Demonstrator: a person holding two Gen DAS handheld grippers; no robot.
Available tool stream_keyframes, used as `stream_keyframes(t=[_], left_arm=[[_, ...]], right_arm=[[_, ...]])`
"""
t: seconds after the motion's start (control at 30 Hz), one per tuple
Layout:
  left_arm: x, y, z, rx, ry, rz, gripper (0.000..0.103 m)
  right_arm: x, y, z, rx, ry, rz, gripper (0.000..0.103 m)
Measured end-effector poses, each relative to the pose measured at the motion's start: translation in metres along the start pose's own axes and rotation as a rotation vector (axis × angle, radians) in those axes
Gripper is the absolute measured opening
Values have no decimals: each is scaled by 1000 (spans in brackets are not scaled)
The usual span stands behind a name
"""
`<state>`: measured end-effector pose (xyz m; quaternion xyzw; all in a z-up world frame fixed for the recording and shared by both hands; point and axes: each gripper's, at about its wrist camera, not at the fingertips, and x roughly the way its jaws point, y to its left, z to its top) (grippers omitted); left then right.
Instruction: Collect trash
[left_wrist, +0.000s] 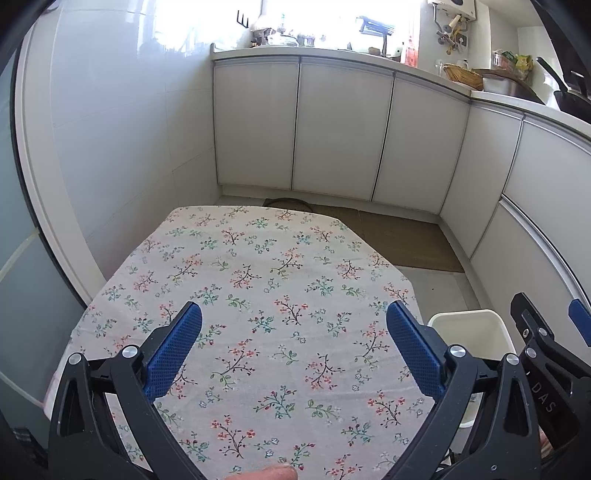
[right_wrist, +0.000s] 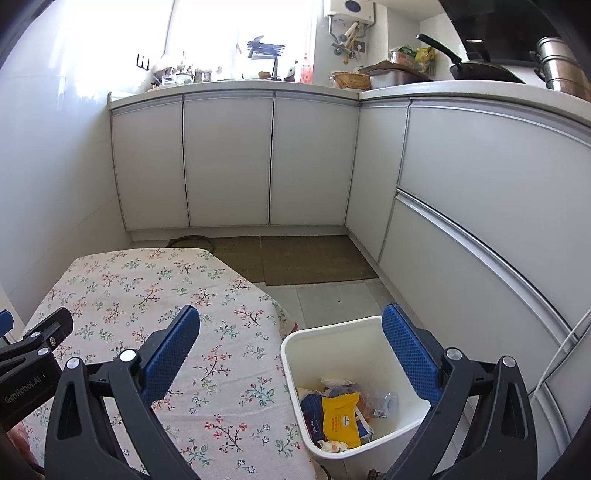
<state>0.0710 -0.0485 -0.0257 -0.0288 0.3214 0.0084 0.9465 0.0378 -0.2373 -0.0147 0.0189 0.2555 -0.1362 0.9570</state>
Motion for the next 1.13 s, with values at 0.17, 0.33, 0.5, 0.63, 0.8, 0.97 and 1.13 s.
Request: stream_keyframes(t=[0.17,0.33,0.5,0.63,0.8,0.97,1.13], left_arm=[[1,-1,0,7,1,5,96],[0,-3,-1,16,-5,0,96],[0,-4,-2,23,-13,-23,94],[-1,-5,-3,37,-30,-43,90],[-2,-8,-4,53,-37,-44,87],[-1,-6,-2,40,-28,-20,94],[1,-4,-1,17,-3,3,96]], right_arm=[[0,0,0,0,6,2,96],[1,-1,-1,-3,11,2,96],[1,0,-1,-1,14,0,96],[2,-1,-1,2,18,3,96],[3,-1,-1,0,16,0,96],[3,-2,-1,8,12,-7,96],[2,-2,-1,11,6,-12,96]])
